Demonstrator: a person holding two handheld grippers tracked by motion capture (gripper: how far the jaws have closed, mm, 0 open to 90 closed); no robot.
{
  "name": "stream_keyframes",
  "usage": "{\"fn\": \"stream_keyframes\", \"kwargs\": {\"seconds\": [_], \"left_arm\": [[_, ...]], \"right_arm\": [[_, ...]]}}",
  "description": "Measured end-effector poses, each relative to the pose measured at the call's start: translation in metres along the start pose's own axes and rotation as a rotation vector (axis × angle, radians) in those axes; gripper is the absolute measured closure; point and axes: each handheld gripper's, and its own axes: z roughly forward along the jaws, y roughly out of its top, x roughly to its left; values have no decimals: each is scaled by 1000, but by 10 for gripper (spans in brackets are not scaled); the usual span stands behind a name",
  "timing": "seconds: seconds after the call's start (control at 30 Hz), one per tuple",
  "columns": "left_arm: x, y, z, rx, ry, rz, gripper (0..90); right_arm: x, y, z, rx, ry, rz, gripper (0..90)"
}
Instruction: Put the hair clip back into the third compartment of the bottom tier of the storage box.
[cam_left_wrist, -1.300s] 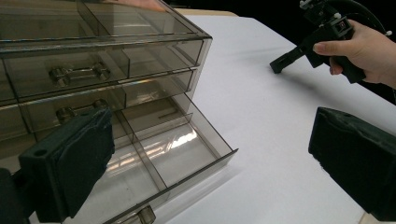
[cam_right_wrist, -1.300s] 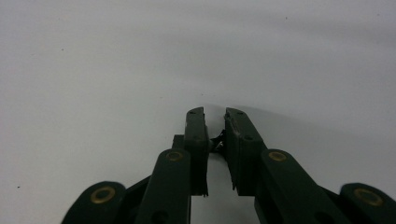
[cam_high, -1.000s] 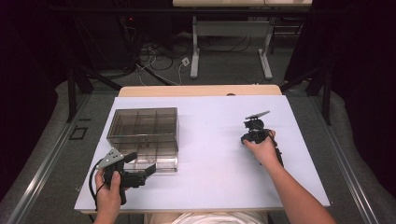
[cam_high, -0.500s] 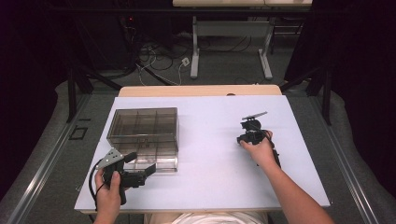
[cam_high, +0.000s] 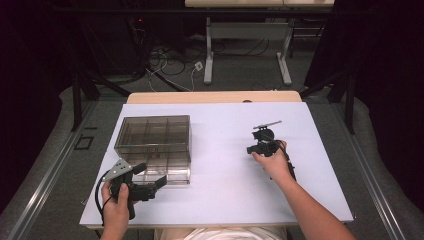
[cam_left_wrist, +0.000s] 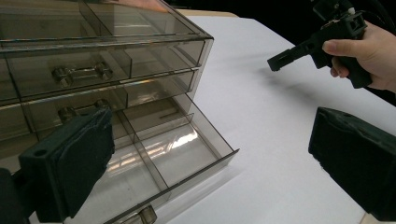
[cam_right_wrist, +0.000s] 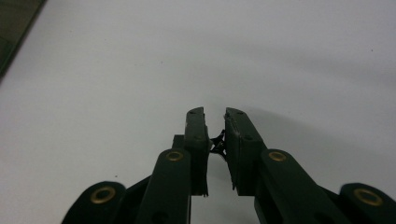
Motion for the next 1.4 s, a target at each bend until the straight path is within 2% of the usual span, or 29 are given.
{"fn": "stream_keyframes", "kwargs": {"seconds": [0.13, 0.27, 0.53, 0.9, 0.97, 1.4], "left_arm": [[0, 0, 0, -1, 1, -1, 6], [0, 0, 0, -1, 1, 0, 6], [0, 0, 0, -2, 2, 0, 6], [0, 0, 0, -3, 2, 2, 6], [0, 0, 0, -3, 2, 1, 6], [0, 0, -1, -5, 3, 2, 6]], "right_arm": [[6, 0, -2, -6, 10, -7, 798], [11, -1, -4, -18, 24, -41, 798], [26, -3, -7, -37, 66, -60, 798], [40, -6, -10, -54, 97, -93, 798], [42, -7, -10, -67, 118, -104, 798], [66, -12, -14, -74, 163, -153, 798]]}}
